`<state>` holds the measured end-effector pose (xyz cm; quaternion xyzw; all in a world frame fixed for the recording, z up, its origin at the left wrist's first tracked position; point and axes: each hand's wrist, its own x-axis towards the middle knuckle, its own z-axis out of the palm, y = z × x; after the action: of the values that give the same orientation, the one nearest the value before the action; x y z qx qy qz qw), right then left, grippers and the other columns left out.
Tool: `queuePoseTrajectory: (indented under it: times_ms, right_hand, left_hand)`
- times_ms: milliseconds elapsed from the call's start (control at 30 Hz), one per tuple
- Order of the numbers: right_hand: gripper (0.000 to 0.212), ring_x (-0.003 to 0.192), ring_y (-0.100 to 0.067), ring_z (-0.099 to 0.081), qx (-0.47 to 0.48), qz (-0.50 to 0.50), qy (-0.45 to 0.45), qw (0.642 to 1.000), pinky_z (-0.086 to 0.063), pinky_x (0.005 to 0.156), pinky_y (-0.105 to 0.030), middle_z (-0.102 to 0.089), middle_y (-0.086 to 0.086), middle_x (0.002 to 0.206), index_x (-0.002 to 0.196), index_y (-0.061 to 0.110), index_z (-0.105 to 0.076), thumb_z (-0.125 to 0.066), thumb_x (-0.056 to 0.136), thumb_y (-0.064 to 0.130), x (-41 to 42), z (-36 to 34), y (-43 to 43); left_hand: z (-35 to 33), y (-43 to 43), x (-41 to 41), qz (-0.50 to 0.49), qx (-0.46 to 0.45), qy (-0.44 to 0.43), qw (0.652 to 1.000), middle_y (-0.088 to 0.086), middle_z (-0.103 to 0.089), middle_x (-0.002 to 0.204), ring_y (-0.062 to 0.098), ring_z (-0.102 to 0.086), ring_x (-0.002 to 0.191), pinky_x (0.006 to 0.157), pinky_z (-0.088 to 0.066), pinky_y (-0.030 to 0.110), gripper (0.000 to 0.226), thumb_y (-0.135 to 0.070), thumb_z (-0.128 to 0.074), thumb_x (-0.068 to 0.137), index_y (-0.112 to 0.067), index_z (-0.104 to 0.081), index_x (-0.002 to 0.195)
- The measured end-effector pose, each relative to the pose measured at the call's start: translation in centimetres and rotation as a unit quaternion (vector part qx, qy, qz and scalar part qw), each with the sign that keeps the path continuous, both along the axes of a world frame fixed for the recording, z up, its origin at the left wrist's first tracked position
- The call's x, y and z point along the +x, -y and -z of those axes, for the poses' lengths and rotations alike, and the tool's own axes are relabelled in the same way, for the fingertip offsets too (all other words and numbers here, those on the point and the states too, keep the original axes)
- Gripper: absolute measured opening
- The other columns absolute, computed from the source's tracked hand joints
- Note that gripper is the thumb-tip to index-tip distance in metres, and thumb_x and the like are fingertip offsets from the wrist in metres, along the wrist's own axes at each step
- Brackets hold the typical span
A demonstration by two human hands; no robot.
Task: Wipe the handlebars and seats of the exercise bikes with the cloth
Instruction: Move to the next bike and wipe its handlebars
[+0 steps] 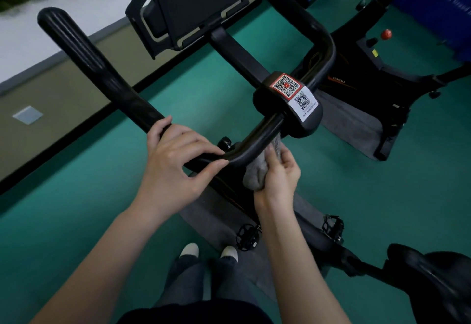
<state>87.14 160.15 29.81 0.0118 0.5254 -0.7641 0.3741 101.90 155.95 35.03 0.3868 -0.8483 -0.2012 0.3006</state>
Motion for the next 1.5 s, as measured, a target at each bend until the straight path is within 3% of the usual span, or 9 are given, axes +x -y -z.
queuePoseTrajectory:
  times_ms: [300, 500, 633, 767, 900, 1100, 1200, 1333, 1500]
  right_hand:
    - [0.017, 0.075, -0.02, -0.063, -0.046, -0.127, -0.001, 0.991, -0.054, 0.074, -0.033, -0.065, -0.012, 0.087, 0.092, 0.002, -0.06, -0.047, 0.091, -0.009, -0.8, 0.5, 0.2]
    - [0.02, 0.09, -0.024, -0.066, -0.021, -0.248, -0.072, 0.966, -0.056, 0.081, -0.032, -0.069, -0.017, 0.1, 0.108, -0.008, -0.06, -0.049, 0.091, -0.009, -0.3, 0.7, -2.5]
    - [0.018, 0.085, -0.017, -0.065, 0.037, -0.331, -0.184, 0.925, -0.051, 0.075, -0.026, -0.072, -0.007, 0.092, 0.098, 0.005, -0.067, -0.055, 0.089, -0.006, -2.0, -0.7, -4.7]
    - [0.021, 0.075, -0.003, -0.063, 0.064, -0.275, -0.344, 0.895, -0.048, 0.069, -0.017, -0.071, 0.011, 0.08, 0.089, 0.021, -0.067, -0.063, 0.082, 0.002, -5.0, -4.7, -5.7]
    - [0.023, 0.07, 0.006, -0.056, 0.078, -0.255, -0.569, 0.778, -0.04, 0.066, -0.009, -0.062, 0.019, 0.075, 0.088, 0.028, -0.064, -0.058, 0.082, 0.008, -6.5, -9.3, -2.1]
    - [0.023, 0.091, -0.026, -0.054, 0.163, -0.453, -0.752, 0.451, -0.044, 0.083, -0.032, -0.056, -0.011, 0.101, 0.108, 0.012, -0.065, -0.054, 0.089, 0.005, -7.1, -11.5, 5.6]
    - [0.026, 0.098, -0.034, -0.055, 0.187, -0.523, -0.762, 0.331, -0.046, 0.086, -0.044, -0.053, -0.013, 0.102, 0.111, 0.014, -0.064, -0.051, 0.089, 0.009, -6.6, -11.6, 6.9]
    - [0.032, 0.099, -0.032, -0.057, 0.213, -0.579, -0.738, 0.273, -0.047, 0.087, -0.04, -0.054, -0.007, 0.095, 0.108, 0.018, -0.066, -0.05, 0.085, 0.004, -5.3, -12.6, 7.8]
    - [0.034, 0.085, -0.024, -0.063, 0.21, -0.619, -0.693, 0.304, -0.054, 0.077, -0.038, -0.069, -0.004, 0.088, 0.097, 0.021, -0.069, -0.05, 0.078, 0.002, -4.1, -12.7, 8.0]
  left_hand:
    - [-0.1, 0.0, -0.1, -0.003, -0.001, 0.004, 1.0, -0.009, -0.065, 0.079, 0.015, -0.057, 0.085, 0.11, -0.019, 0.042, 0.026, -0.045, -0.061, 0.082, -0.022, -0.073, 0.079]
    - [0.0, 0.0, -0.1, 0.0, -0.009, 0.004, 1.0, -0.011, -0.065, 0.079, 0.014, -0.056, 0.085, 0.109, -0.019, 0.04, 0.024, -0.044, -0.062, 0.082, -0.023, -0.073, 0.079]
    - [0.1, 0.1, 0.0, 0.002, -0.007, -0.003, 1.0, -0.012, -0.065, 0.079, 0.012, -0.056, 0.085, 0.109, -0.019, 0.039, 0.023, -0.044, -0.062, 0.082, -0.024, -0.073, 0.079]
    - [0.1, 0.1, 0.0, 0.0, -0.001, -0.011, 1.0, -0.013, -0.065, 0.079, 0.009, -0.054, 0.086, 0.11, -0.019, 0.039, 0.025, -0.046, -0.061, 0.082, -0.024, -0.073, 0.079]
    - [0.0, 0.1, 0.0, 0.003, 0.0, -0.018, 1.0, -0.013, -0.065, 0.079, 0.009, -0.055, 0.086, 0.109, -0.02, 0.041, 0.025, -0.045, -0.061, 0.082, -0.023, -0.073, 0.078]
    - [0.1, 0.2, 0.1, 0.002, 0.001, -0.027, 1.0, -0.014, -0.066, 0.078, 0.01, -0.056, 0.086, 0.11, -0.018, 0.038, 0.016, -0.039, -0.07, 0.079, -0.023, -0.074, 0.077]
    - [0.3, 0.3, 0.2, 0.007, 0.0, -0.03, 1.0, -0.014, -0.065, 0.078, 0.009, -0.056, 0.086, 0.11, -0.019, 0.039, 0.016, -0.04, -0.07, 0.079, -0.024, -0.073, 0.078]
    - [0.3, 0.3, 0.3, 0.009, -0.005, -0.034, 0.999, -0.014, -0.065, 0.078, 0.009, -0.055, 0.085, 0.109, -0.02, 0.039, 0.015, -0.039, -0.071, 0.078, -0.025, -0.073, 0.077]
    - [0.3, 0.3, 0.3, 0.006, -0.001, -0.038, 0.999, -0.013, -0.065, 0.077, 0.01, -0.055, 0.085, 0.11, -0.02, 0.038, 0.016, -0.04, -0.071, 0.078, -0.024, -0.073, 0.077]
